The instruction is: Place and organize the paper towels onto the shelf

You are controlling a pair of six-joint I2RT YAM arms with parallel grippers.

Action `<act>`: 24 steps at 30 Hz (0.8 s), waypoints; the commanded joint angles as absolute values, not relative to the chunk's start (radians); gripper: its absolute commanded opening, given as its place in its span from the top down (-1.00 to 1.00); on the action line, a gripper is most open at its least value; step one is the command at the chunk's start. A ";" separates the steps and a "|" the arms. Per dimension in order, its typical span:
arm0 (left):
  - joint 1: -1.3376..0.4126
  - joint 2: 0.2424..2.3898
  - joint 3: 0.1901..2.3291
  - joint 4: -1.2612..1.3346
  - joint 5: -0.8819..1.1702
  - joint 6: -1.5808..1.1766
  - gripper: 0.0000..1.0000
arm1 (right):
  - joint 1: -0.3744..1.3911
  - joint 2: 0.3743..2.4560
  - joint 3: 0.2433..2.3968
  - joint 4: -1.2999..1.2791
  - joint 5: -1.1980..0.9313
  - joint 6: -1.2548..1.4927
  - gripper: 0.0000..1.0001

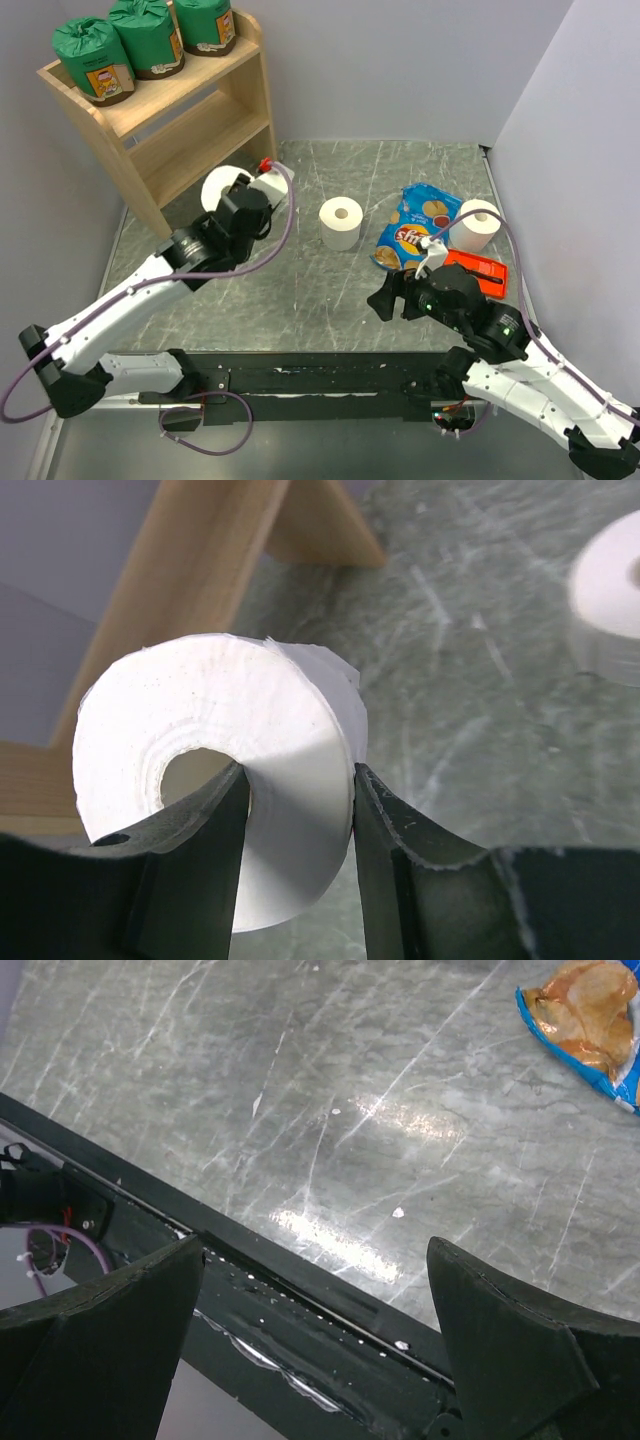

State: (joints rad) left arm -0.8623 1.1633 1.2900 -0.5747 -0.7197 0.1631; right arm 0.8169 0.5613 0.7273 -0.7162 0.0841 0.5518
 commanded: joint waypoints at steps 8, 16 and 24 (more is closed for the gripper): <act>-0.614 1.316 1.400 -0.397 -0.788 0.383 0.12 | 0.821 0.506 0.770 -0.696 0.092 0.535 -0.99; -0.583 1.377 1.453 -0.365 -0.798 0.425 0.10 | 0.822 0.474 0.776 -0.727 0.124 0.531 -0.99; -0.546 1.433 1.519 -0.364 -0.788 0.442 0.10 | 0.819 0.468 0.815 -0.775 0.163 0.514 -0.99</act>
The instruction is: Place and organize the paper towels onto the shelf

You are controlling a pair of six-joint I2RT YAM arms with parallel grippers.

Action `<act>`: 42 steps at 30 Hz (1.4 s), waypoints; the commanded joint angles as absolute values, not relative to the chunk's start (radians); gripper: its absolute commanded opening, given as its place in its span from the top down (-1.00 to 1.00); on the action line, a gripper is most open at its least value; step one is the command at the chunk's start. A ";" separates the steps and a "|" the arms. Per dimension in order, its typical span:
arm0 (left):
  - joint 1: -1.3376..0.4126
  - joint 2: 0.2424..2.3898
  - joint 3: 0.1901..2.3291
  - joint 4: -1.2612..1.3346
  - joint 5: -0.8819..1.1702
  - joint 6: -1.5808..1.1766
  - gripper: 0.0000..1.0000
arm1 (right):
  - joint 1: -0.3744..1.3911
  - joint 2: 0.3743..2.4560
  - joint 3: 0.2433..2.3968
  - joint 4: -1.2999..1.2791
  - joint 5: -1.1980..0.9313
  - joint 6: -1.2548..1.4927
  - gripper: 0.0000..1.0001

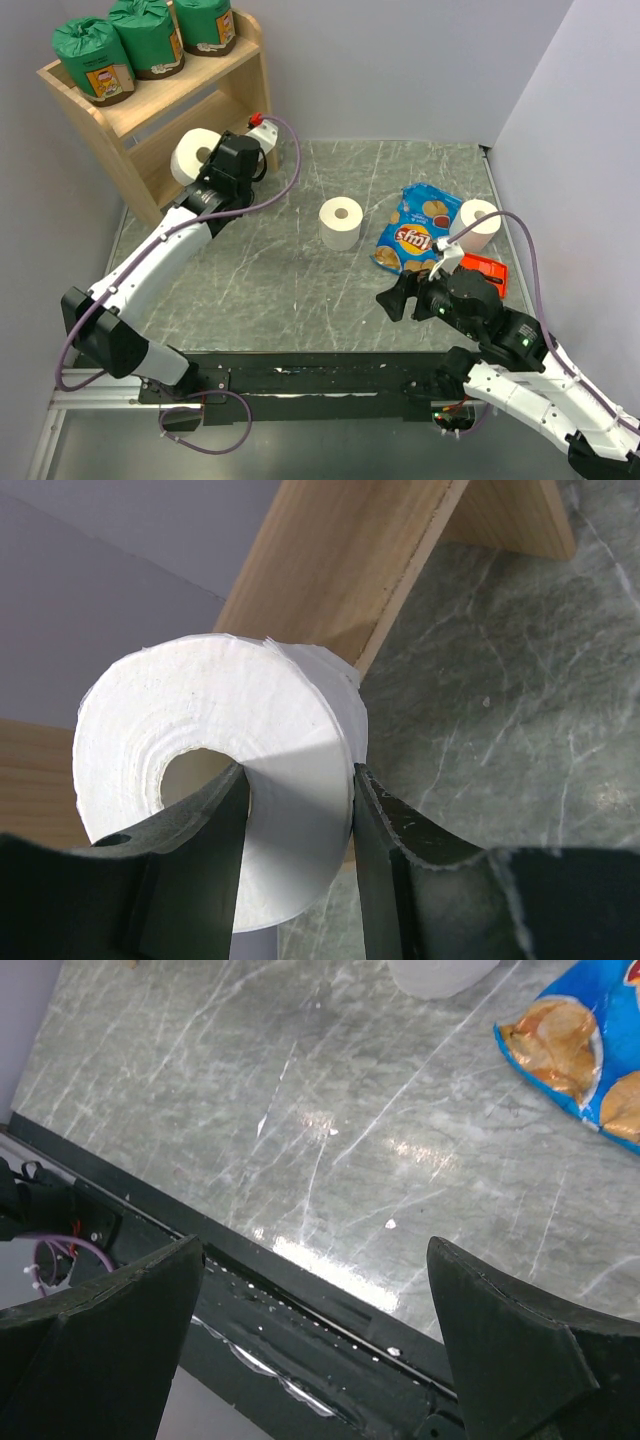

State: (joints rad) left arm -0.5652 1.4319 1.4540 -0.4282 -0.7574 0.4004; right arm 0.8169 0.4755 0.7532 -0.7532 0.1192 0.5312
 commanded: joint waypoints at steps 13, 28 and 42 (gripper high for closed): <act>-0.442 1.437 1.480 -0.350 -0.796 0.465 0.10 | 0.821 0.442 0.795 -0.772 0.160 0.523 -0.99; -0.376 1.468 1.397 -0.258 -0.831 0.537 0.04 | 0.822 0.414 0.805 -0.793 0.178 0.517 -0.99; -0.362 1.499 1.436 -0.216 -0.885 0.592 -0.42 | 0.821 0.341 0.796 -0.838 0.215 0.517 -0.99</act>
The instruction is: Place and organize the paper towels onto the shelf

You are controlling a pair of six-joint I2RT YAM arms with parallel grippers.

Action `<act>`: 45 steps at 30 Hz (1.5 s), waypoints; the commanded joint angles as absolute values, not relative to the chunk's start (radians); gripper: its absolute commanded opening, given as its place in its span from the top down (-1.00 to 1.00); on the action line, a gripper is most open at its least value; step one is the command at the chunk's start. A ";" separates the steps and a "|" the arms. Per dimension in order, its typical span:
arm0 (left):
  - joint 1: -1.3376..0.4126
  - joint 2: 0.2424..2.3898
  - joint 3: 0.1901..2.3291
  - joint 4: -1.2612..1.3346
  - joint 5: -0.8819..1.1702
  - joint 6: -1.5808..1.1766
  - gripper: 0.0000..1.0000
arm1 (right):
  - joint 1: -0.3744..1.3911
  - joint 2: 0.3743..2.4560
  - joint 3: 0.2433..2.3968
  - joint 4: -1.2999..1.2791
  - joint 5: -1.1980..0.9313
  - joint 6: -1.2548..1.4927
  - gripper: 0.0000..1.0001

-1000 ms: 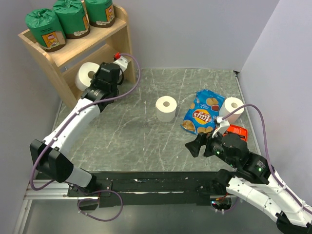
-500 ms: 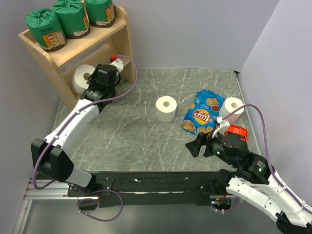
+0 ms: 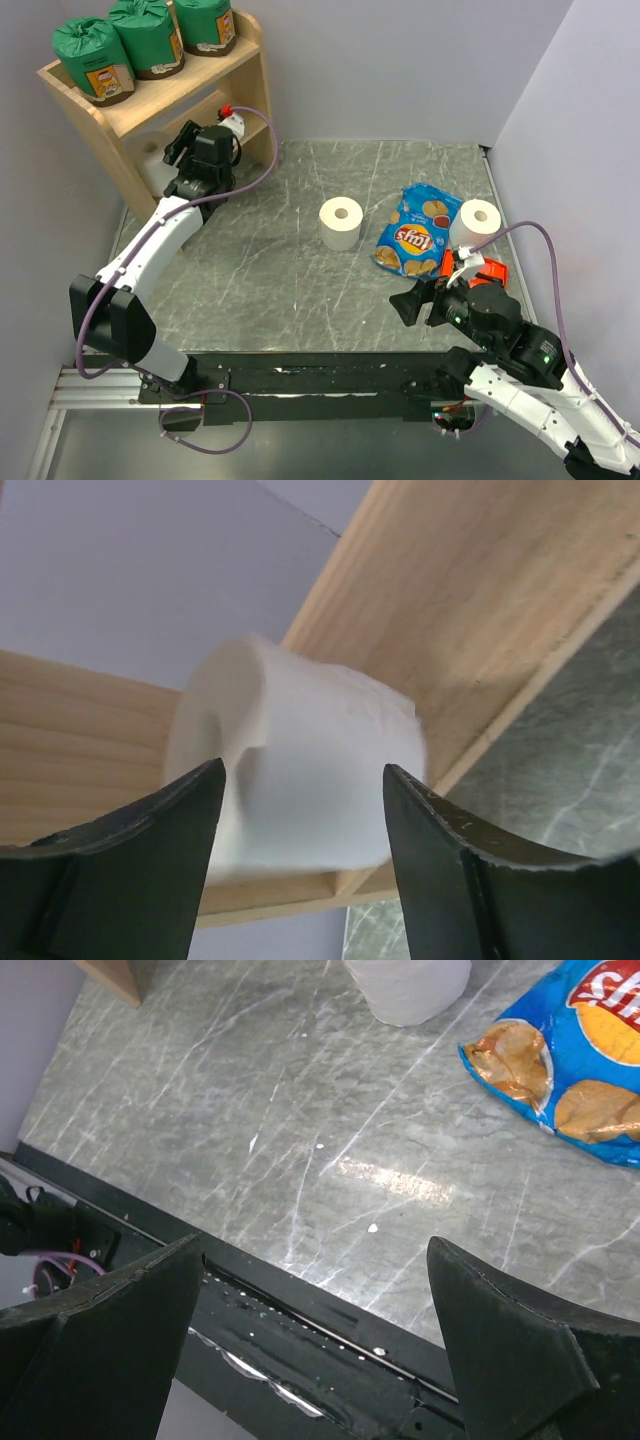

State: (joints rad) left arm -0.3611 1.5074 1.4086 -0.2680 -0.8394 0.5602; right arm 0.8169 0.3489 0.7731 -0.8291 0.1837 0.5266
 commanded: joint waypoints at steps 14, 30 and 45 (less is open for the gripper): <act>-0.413 1.468 1.470 -0.314 -0.793 0.459 -0.24 | 0.821 0.331 0.785 -0.841 0.216 0.514 -0.99; -0.342 1.536 1.407 -0.291 -0.965 0.440 -0.09 | 0.821 0.339 0.801 -0.821 0.199 0.511 -0.96; -0.325 1.546 1.495 -0.391 -0.850 0.310 -0.16 | 0.821 0.336 0.784 -0.792 0.158 0.558 -0.96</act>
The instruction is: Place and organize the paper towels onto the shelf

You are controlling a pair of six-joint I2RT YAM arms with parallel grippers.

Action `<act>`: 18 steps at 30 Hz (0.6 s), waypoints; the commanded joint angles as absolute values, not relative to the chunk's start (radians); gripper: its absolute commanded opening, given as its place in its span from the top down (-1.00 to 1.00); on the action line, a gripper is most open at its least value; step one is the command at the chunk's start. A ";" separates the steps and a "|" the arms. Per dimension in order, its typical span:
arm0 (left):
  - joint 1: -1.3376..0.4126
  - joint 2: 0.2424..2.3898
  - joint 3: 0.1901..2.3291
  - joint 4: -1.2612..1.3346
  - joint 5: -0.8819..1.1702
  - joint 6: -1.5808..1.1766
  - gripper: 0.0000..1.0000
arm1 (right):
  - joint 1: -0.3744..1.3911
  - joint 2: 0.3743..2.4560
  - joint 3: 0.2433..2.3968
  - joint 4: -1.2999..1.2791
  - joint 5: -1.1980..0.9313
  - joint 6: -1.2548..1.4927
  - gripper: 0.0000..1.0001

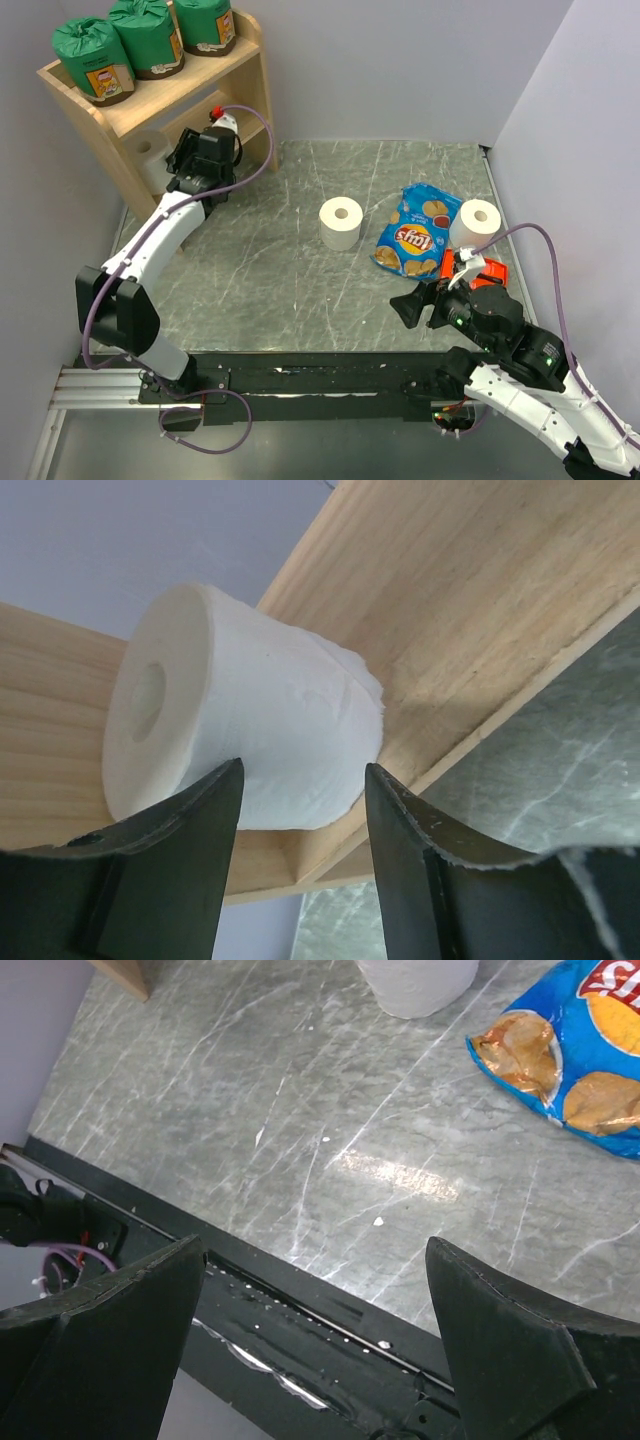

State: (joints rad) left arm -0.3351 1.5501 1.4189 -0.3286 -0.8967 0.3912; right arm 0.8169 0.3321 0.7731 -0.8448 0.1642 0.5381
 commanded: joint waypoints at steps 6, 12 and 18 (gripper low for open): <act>-0.348 1.395 1.450 -0.368 -0.505 0.134 -0.41 | 0.821 0.420 0.770 -0.718 0.152 0.575 -0.96; -0.350 1.186 1.293 -0.302 -0.137 -0.038 -0.64 | 0.819 0.590 0.764 -0.634 0.257 0.610 -0.97; -0.356 1.028 1.107 -0.319 0.092 -0.138 -0.93 | 0.782 0.837 0.833 -0.487 0.337 0.607 -0.98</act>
State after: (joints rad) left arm -0.3492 1.1019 1.2499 -0.3519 -0.1303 -0.0223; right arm 0.8116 0.6941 0.7689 -0.6384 0.2527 0.5987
